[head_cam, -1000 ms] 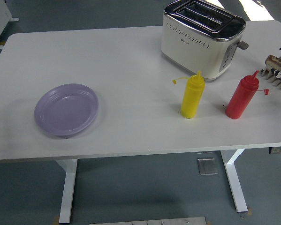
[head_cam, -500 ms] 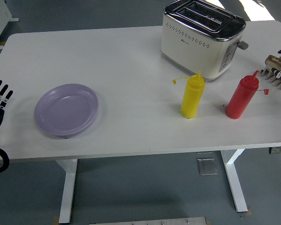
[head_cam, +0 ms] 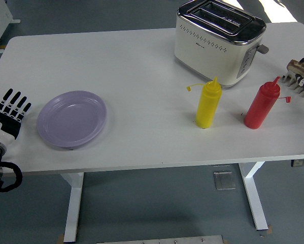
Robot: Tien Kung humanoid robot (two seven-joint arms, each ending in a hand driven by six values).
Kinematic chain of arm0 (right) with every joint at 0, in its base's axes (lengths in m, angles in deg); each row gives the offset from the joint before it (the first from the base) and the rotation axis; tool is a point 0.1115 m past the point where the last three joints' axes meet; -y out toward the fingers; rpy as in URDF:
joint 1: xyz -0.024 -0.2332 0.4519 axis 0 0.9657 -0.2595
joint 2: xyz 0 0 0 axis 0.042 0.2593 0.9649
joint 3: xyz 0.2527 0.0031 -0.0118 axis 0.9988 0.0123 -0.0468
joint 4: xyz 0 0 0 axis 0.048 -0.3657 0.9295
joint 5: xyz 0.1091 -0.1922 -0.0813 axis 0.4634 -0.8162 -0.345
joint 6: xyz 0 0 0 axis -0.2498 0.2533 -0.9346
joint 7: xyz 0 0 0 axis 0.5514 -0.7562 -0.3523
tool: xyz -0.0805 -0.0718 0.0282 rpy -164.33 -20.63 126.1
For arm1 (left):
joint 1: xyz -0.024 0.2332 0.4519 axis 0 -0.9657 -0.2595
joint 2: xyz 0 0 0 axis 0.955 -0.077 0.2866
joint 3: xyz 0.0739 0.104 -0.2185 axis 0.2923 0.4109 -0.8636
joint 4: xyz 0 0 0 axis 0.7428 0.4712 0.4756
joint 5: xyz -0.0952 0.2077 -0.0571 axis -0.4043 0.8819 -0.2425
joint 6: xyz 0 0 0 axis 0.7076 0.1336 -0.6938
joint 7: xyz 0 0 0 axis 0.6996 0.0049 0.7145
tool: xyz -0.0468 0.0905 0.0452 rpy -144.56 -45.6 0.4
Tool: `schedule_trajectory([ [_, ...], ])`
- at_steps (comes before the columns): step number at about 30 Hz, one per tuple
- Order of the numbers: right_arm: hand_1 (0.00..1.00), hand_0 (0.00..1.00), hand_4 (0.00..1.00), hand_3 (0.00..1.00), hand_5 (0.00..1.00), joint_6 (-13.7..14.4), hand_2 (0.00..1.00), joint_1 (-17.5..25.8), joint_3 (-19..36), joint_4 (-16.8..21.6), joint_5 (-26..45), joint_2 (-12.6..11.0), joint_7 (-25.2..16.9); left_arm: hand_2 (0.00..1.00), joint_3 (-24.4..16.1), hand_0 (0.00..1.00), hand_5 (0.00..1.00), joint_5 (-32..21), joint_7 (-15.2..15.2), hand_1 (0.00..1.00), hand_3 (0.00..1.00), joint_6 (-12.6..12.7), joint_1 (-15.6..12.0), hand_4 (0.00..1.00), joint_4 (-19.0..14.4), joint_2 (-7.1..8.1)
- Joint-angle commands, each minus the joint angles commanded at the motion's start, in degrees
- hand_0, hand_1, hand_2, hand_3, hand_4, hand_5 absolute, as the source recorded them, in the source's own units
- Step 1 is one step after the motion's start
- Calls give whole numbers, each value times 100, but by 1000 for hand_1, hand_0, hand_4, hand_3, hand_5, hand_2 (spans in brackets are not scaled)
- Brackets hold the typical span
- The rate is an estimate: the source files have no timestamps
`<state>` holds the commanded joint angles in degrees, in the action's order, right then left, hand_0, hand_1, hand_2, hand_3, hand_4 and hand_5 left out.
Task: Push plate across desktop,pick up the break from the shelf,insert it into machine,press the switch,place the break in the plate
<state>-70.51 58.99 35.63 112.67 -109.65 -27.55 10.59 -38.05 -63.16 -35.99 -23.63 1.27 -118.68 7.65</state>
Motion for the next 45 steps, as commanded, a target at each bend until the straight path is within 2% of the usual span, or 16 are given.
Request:
schedule_trajectory([
  [2, 563, 517, 651, 609, 190, 49, 487, 6, -18, 1, 9, 2, -4, 648, 85, 786, 998, -31, 0, 704, 616, 3, 11, 794, -13, -7],
  [3, 550, 498, 499, 532, 94, 68, 465, 8, -26, 2, 15, 2, -6, 647, 126, 785, 998, -46, -1, 704, 615, 4, 16, 792, -18, -9],
  [8, 550, 498, 499, 532, 94, 135, 465, 17, -62, 0, 17, 14, 4, 647, 374, 785, 998, -129, -5, 704, 615, 12, 52, 792, -32, -39],
  [9, 536, 488, 447, 511, 69, 151, 458, 19, -68, 0, 12, 17, 5, 647, 422, 785, 998, -145, -8, 704, 613, 15, 59, 790, -33, -46],
  [14, 536, 488, 447, 511, 69, 261, 458, 27, -89, 22, 23, 27, -12, 647, 623, 785, 998, -215, -19, 704, 613, 22, 82, 790, -44, -65],
  [25, 513, 455, 403, 500, 50, 540, 447, 36, -73, 186, 237, 9, -28, 645, 897, 785, 998, -329, -5, 704, 612, 40, 120, 787, -149, -75],
  [33, 500, 437, 392, 494, 54, 608, 442, 68, 29, 393, 347, -15, 19, 646, 1087, 784, 998, -423, 17, 702, 611, 48, 168, 785, -256, -60],
  [34, 492, 424, 358, 491, 44, 612, 441, 72, 51, 429, 345, -18, 28, 645, 1116, 784, 998, -437, 21, 702, 611, 48, 177, 784, -272, -60],
  [39, 492, 424, 358, 491, 44, 545, 441, 88, 171, 642, 288, -39, 101, 645, 1267, 784, 998, -466, 31, 702, 611, 72, 237, 784, -342, -70],
  [40, 489, 425, 179, 488, 2, 545, 436, 88, 185, 672, 288, -45, 105, 646, 1289, 784, 998, -464, 30, 703, 611, 78, 253, 783, -348, -72],
  [45, 489, 425, 179, 488, 2, 557, 436, 90, 211, 832, 380, -79, 119, 646, 1368, 784, 998, -471, 25, 703, 611, 96, 323, 783, -401, -78],
])
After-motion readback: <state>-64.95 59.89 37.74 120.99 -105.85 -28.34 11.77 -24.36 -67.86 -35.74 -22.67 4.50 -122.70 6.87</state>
